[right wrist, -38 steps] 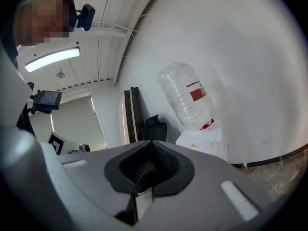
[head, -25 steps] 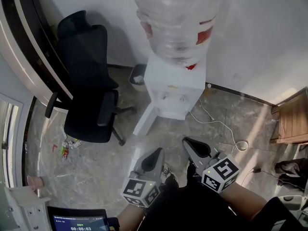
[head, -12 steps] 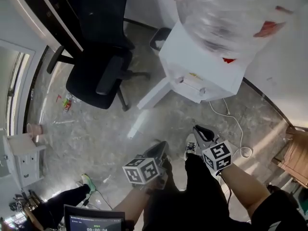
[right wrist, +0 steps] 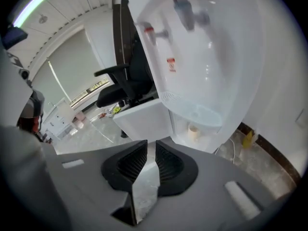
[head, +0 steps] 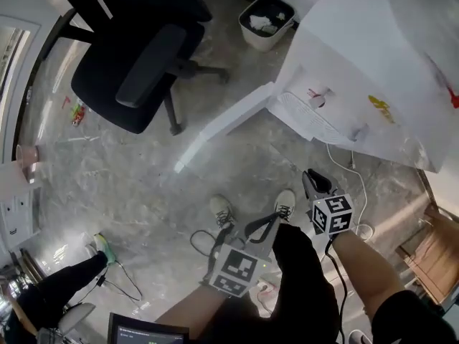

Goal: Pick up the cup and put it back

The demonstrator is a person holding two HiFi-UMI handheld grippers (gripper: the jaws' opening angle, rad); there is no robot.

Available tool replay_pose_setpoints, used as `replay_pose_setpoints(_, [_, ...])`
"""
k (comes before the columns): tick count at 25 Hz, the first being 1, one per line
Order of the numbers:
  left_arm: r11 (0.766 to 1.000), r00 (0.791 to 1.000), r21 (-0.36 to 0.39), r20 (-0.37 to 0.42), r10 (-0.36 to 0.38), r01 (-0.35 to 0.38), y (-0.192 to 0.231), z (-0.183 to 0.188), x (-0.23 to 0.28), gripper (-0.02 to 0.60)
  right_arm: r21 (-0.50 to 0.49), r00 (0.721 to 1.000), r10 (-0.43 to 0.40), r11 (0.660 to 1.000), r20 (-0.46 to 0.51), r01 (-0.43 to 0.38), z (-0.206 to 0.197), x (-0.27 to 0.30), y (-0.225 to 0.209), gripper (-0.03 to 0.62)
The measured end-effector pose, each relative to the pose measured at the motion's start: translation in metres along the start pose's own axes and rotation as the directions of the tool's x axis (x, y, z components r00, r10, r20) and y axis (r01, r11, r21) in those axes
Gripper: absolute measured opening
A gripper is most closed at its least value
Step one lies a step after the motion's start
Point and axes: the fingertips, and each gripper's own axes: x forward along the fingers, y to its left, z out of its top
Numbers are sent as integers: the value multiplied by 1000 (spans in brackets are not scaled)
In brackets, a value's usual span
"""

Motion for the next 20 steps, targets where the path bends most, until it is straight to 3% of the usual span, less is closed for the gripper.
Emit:
replay_pose_setpoints(3, [998, 998, 69, 56, -12, 8, 26, -36, 33, 2, 72, 997, -67, 995, -29, 69, -39, 60, -31, 63])
replay_pose_setpoints(6, [999, 996, 46, 88, -31, 27, 57, -74, 76, 3, 95, 986, -162, 982, -36, 165, -60, 124, -76, 71])
replay_pose_setpoints(9, [996, 990, 66, 125, -65, 57, 86, -97, 113, 3, 98, 969, -247, 965, 26, 244, -60, 179, -117, 71])
replay_pose_setpoints(14, [977, 956, 91, 210, -207, 191, 115, -75, 149, 2, 90, 933, -352, 934, 76, 345, -61, 242, -184, 114])
replay_pose_setpoints(18, [949, 944, 241, 206, -256, 205, 135, -61, 172, 2, 170, 900, -428, 896, 77, 411, -59, 275, -229, 129])
replay_pose_setpoints(20, [929, 936, 292, 199, -290, 226, 135, -57, 182, 3, 228, 903, -425, 887, 67, 401, -62, 286, -243, 133])
